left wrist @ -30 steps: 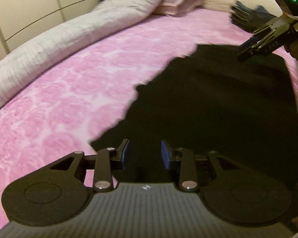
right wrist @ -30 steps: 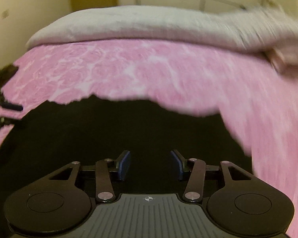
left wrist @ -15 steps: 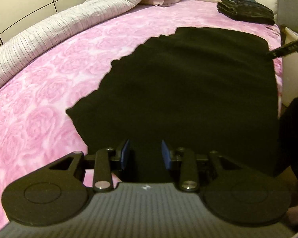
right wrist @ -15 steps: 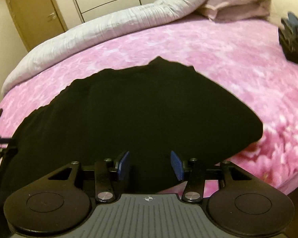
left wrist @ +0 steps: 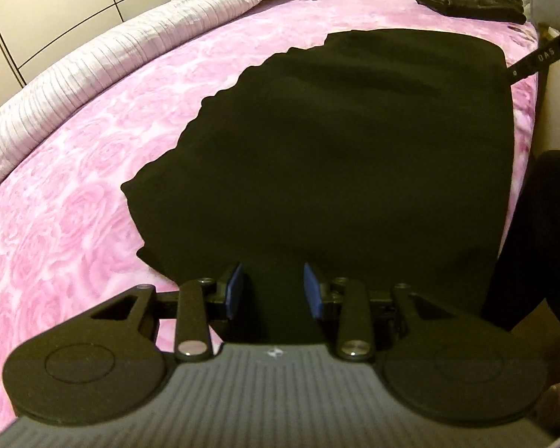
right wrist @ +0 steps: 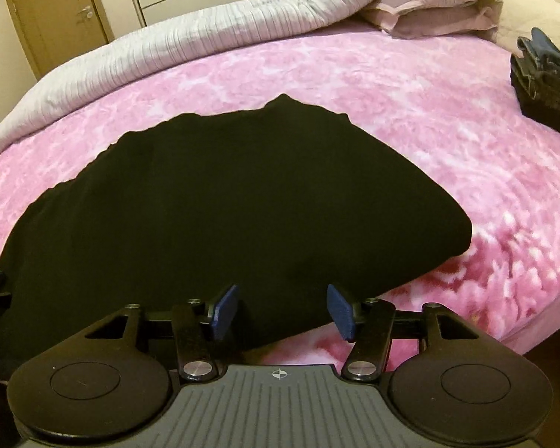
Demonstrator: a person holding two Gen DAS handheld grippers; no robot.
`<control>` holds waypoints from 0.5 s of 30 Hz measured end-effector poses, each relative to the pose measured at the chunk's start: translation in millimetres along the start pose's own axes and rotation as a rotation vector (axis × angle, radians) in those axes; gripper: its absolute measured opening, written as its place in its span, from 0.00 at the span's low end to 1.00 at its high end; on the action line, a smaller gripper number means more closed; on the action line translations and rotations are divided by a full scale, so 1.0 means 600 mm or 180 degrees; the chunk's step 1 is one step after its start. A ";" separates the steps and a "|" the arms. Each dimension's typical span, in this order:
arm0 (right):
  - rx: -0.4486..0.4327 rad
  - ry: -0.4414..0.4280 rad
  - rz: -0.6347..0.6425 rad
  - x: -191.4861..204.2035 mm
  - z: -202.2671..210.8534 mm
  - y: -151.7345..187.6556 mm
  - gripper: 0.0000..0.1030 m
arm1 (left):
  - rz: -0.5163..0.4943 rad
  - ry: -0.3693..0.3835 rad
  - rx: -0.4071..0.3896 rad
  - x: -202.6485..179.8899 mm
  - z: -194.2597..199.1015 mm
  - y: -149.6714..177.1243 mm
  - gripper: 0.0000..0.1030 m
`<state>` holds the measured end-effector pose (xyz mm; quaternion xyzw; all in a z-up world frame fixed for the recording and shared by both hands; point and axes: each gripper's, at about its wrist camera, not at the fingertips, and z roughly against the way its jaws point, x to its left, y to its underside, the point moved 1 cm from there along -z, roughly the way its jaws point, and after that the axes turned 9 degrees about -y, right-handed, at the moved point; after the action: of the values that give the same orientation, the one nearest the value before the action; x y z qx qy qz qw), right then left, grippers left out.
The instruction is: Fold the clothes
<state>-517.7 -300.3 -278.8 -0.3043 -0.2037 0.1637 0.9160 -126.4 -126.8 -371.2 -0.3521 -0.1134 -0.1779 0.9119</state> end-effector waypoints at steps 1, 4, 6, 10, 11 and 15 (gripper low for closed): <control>0.0009 0.0020 0.0014 0.002 -0.001 0.003 0.57 | -0.0027 0.0018 0.0011 0.001 -0.001 -0.003 0.30; 0.0028 0.0086 0.0035 0.008 -0.007 0.011 0.60 | -0.0129 0.0053 0.0021 0.000 -0.003 -0.007 0.31; 0.0025 0.0118 0.0016 0.010 -0.010 0.014 0.61 | -0.0173 0.0060 0.0018 -0.001 -0.003 -0.008 0.31; 0.0035 0.0167 0.0043 0.015 -0.013 0.018 0.63 | -0.0199 0.0050 0.0005 -0.002 -0.003 -0.006 0.31; 0.0040 0.0173 0.0049 0.016 -0.014 0.018 0.64 | -0.0202 0.0043 0.0001 -0.003 -0.003 -0.007 0.31; 0.0071 0.0168 0.0074 0.017 -0.016 0.015 0.64 | -0.0197 0.0024 -0.0016 -0.005 -0.003 -0.005 0.31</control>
<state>-506.0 -294.1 -288.8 -0.3007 -0.1741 0.1686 0.9224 -130.4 -129.3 -371.3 -0.3500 -0.1203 -0.2076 0.9055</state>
